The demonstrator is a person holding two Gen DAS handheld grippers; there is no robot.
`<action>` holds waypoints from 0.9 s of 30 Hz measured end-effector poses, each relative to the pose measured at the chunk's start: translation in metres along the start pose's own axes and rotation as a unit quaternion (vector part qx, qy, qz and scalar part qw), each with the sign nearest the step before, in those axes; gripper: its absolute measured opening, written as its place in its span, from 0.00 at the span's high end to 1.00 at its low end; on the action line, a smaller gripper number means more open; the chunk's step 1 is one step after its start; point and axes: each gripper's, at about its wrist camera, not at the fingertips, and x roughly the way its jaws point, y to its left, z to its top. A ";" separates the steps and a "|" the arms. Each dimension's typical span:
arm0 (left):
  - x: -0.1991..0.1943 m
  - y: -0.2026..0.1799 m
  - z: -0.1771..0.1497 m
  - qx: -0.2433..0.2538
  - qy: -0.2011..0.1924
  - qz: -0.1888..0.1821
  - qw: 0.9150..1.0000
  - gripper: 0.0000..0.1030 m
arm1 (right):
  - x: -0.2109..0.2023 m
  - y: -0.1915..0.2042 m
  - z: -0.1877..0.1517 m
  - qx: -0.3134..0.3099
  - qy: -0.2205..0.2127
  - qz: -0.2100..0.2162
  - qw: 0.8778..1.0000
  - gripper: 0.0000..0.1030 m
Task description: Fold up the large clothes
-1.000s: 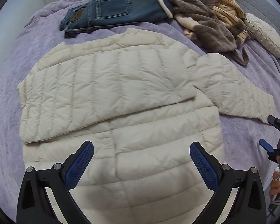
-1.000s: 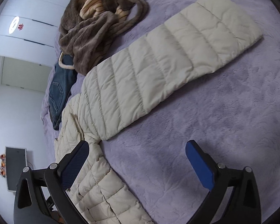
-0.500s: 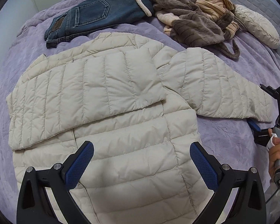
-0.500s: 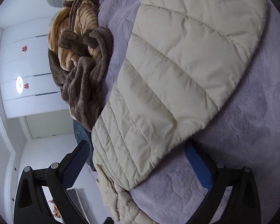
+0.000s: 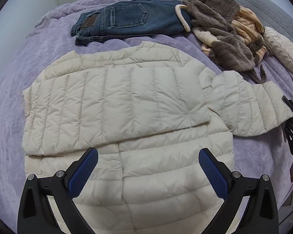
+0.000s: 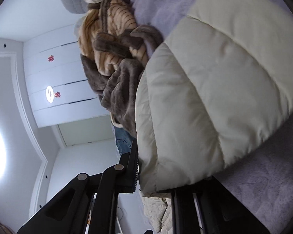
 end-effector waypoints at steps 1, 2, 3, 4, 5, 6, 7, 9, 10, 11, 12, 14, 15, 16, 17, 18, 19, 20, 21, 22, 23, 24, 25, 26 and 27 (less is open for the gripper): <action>-0.001 0.008 0.001 -0.007 -0.002 0.003 1.000 0.00 | 0.005 0.012 -0.003 -0.018 0.005 -0.001 1.000 0.88; -0.001 0.015 0.002 -0.013 -0.005 0.007 1.000 0.00 | 0.010 0.024 -0.007 -0.037 0.009 -0.005 0.999 0.88; -0.002 0.023 0.003 -0.019 -0.008 0.010 1.000 0.00 | 0.017 0.036 -0.012 -0.058 0.013 -0.010 0.998 0.88; -0.004 0.030 0.004 -0.027 -0.011 0.013 1.000 0.00 | 0.024 0.049 -0.017 -0.081 0.018 -0.016 0.996 0.88; -0.004 0.038 0.005 -0.034 -0.013 0.015 0.999 0.00 | 0.032 0.062 -0.024 -0.104 0.024 -0.022 0.994 0.88; -0.005 0.046 0.005 -0.042 -0.015 0.017 0.999 0.00 | 0.043 0.075 -0.032 -0.127 0.031 -0.029 0.991 0.88; -0.006 0.053 0.006 -0.049 -0.017 0.019 0.998 0.00 | 0.051 0.084 -0.043 -0.153 0.038 -0.037 0.987 0.88; -0.009 0.068 0.005 -0.063 -0.023 0.024 0.997 0.00 | 0.073 0.109 -0.065 -0.218 0.052 -0.064 0.972 0.88; -0.011 0.076 0.005 -0.071 -0.026 0.024 0.997 0.00 | 0.085 0.120 -0.078 -0.256 0.059 -0.079 0.962 0.88; -0.012 0.084 0.005 -0.080 -0.029 0.025 0.996 0.00 | 0.099 0.131 -0.093 -0.292 0.068 -0.093 0.949 0.88; -0.013 0.092 0.005 -0.088 -0.032 0.027 0.995 0.00 | 0.112 0.139 -0.109 -0.325 0.079 -0.104 0.937 0.88; -0.015 0.107 0.005 -0.104 -0.037 0.031 0.993 0.00 | 0.141 0.149 -0.143 -0.384 0.104 -0.126 0.909 0.88; -0.016 0.114 0.004 -0.111 -0.040 0.033 0.992 0.00 | 0.154 0.150 -0.162 -0.413 0.118 -0.140 0.892 0.88; -0.016 0.122 0.004 -0.119 -0.041 0.036 0.991 0.00 | 0.168 0.150 -0.181 -0.442 0.133 -0.149 0.874 0.88; -0.016 0.129 0.004 -0.126 -0.042 0.038 0.990 0.00 | 0.184 0.148 -0.201 -0.472 0.147 -0.160 0.855 0.88; -0.015 0.136 0.003 -0.133 -0.044 0.039 0.989 0.00 | 0.199 0.144 -0.220 -0.499 0.161 -0.172 0.834 0.88; -0.014 0.142 0.003 -0.139 -0.046 0.041 0.988 0.00 | 0.214 0.137 -0.237 -0.521 0.176 -0.185 0.814 0.88; -0.013 0.148 0.003 -0.143 -0.048 0.042 0.988 0.00 | 0.228 0.128 -0.251 -0.534 0.191 -0.197 0.799 0.88; -0.010 0.153 0.003 -0.146 -0.048 0.045 0.987 0.00 | 0.238 0.117 -0.264 -0.539 0.207 -0.209 0.789 0.88; -0.007 0.157 0.003 -0.149 -0.046 0.047 0.987 0.00 | 0.249 0.106 -0.270 -0.536 0.221 -0.223 0.784 0.88; -0.004 0.161 0.003 -0.152 -0.046 0.046 0.986 0.00 | 0.255 0.094 -0.275 -0.529 0.231 -0.236 0.781 0.88; -0.001 0.165 0.002 -0.155 -0.045 0.045 0.986 0.00 | 0.261 0.085 -0.275 -0.522 0.234 -0.250 0.781 0.87; 0.003 0.167 0.002 -0.158 -0.043 0.043 0.986 0.00 | 0.263 0.081 -0.275 -0.516 0.232 -0.260 0.782 0.87; 0.007 0.169 0.002 -0.160 -0.042 0.040 0.985 0.00 | 0.262 0.079 -0.277 -0.511 0.231 -0.265 0.785 0.86; 0.011 0.171 0.002 -0.161 -0.040 0.037 0.985 0.00 | 0.259 0.079 -0.275 -0.506 0.231 -0.267 0.787 0.74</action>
